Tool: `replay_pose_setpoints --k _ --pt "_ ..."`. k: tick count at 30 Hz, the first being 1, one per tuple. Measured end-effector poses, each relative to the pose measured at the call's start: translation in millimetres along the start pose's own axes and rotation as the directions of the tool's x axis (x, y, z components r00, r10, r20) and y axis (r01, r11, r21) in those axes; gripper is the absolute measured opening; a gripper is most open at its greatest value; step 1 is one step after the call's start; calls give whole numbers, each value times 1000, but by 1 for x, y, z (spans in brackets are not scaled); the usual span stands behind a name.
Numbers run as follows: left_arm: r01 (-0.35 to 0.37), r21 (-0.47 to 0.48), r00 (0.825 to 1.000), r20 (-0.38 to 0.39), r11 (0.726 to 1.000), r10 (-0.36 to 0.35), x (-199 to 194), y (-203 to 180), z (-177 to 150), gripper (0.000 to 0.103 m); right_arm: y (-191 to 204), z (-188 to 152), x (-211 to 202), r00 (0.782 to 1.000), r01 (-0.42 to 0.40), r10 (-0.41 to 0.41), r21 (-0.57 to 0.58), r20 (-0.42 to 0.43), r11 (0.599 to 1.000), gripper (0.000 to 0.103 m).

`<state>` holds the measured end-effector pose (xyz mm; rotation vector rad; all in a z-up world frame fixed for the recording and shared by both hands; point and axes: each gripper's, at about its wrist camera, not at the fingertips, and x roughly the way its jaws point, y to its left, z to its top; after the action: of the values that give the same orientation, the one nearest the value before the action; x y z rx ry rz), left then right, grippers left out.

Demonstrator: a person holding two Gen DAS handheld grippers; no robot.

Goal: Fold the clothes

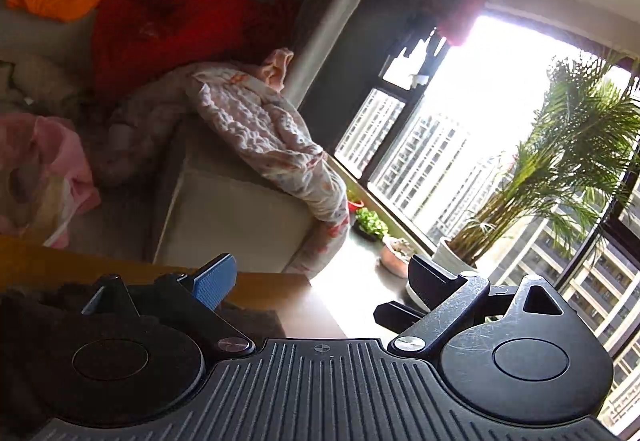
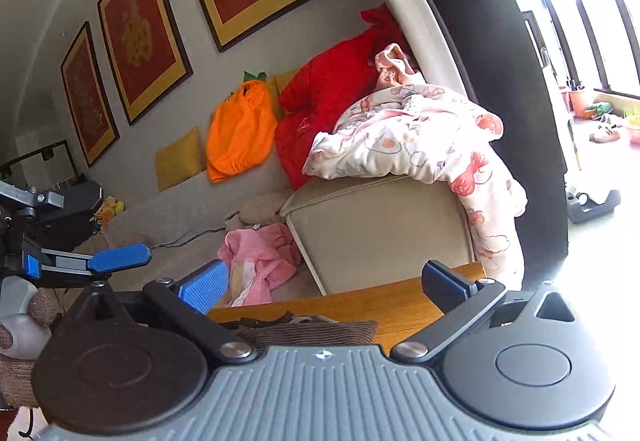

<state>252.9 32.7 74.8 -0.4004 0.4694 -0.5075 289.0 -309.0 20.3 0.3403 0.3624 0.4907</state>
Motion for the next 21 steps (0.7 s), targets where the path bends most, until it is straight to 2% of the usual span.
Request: replay_pose_setpoints --k 2,4,6,7,10,14,15,16,18,20,21 --pt "-99 20 995 0 995 99 -14 16 -3 99 6 -5 8 997 -55 57 29 -52 998 103" --pt "-159 18 987 -14 987 160 -30 34 -12 100 18 -11 17 985 -111 114 34 -127 993 103" --pt "-190 14 981 -28 982 190 -47 51 -23 101 36 -23 23 971 -131 125 -17 -206 991 102" --pt "-195 10 980 -35 981 195 -55 59 -30 101 45 -30 26 964 -126 109 -55 -243 990 95" --pt "-171 -10 984 -46 985 171 -72 80 -48 102 60 -51 24 937 -131 87 -109 -338 985 73" --pt "-99 -61 994 -44 993 97 -81 100 -70 103 74 -71 14 900 -166 88 -149 -426 975 71" --pt "-80 -78 996 -40 994 77 -79 104 -74 103 80 -75 13 892 -178 84 -176 -443 968 64" --pt "-62 -93 998 -36 994 59 -78 107 -78 103 87 -80 13 884 -191 78 -205 -460 960 42" --pt "-37 -113 999 -28 993 34 -76 109 -84 103 100 -79 20 876 -207 70 -240 -477 949 22" --pt "-32 -107 999 -17 994 31 -78 108 -86 103 115 -61 26 897 -213 74 -280 -436 936 18" --pt "-30 -103 1000 -11 994 29 -79 108 -87 103 120 -45 27 917 -209 80 -300 -391 931 18"
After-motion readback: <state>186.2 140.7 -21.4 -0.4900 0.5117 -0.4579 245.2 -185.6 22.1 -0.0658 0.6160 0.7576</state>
